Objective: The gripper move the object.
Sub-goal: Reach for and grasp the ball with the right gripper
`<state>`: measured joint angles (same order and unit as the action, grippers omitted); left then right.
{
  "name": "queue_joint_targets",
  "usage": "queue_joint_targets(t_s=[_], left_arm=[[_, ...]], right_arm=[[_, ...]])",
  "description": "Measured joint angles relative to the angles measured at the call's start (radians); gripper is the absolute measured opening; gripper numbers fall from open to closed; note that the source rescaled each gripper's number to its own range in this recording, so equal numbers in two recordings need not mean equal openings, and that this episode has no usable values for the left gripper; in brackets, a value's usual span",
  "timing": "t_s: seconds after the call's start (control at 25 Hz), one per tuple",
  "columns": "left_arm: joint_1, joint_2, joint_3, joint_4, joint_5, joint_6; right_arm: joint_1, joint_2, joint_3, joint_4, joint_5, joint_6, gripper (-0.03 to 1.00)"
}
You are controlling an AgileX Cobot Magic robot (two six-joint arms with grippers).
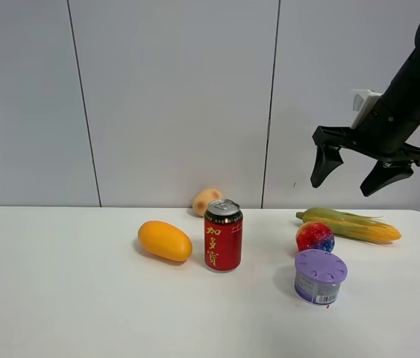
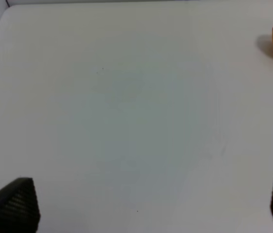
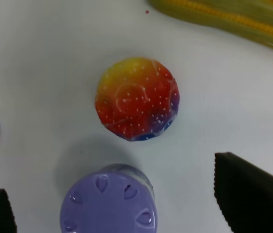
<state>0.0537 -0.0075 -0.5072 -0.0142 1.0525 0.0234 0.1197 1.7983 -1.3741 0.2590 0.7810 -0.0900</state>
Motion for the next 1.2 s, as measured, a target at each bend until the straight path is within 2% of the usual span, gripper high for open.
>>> queue_joint_targets(t_s=[0.48, 0.8, 0.92, 1.2], left_arm=[[0.0, 0.0, 0.0, 0.0, 0.0, 0.0], [0.0, 0.0, 0.0, 0.0, 0.0, 0.0], [0.0, 0.0, 0.0, 0.0, 0.0, 0.0], [0.0, 0.0, 0.0, 0.0, 0.0, -0.001]], right_arm=[[0.0, 0.103, 0.0, 0.005, -0.09, 0.007, 0.49], [0.0, 0.169, 0.0, 0.048, -0.191, 0.007, 0.49], [0.0, 0.193, 0.0, 0.078, -0.206, -0.001, 0.49], [0.0, 0.22, 0.0, 0.079, -0.224, -0.019, 0.49]])
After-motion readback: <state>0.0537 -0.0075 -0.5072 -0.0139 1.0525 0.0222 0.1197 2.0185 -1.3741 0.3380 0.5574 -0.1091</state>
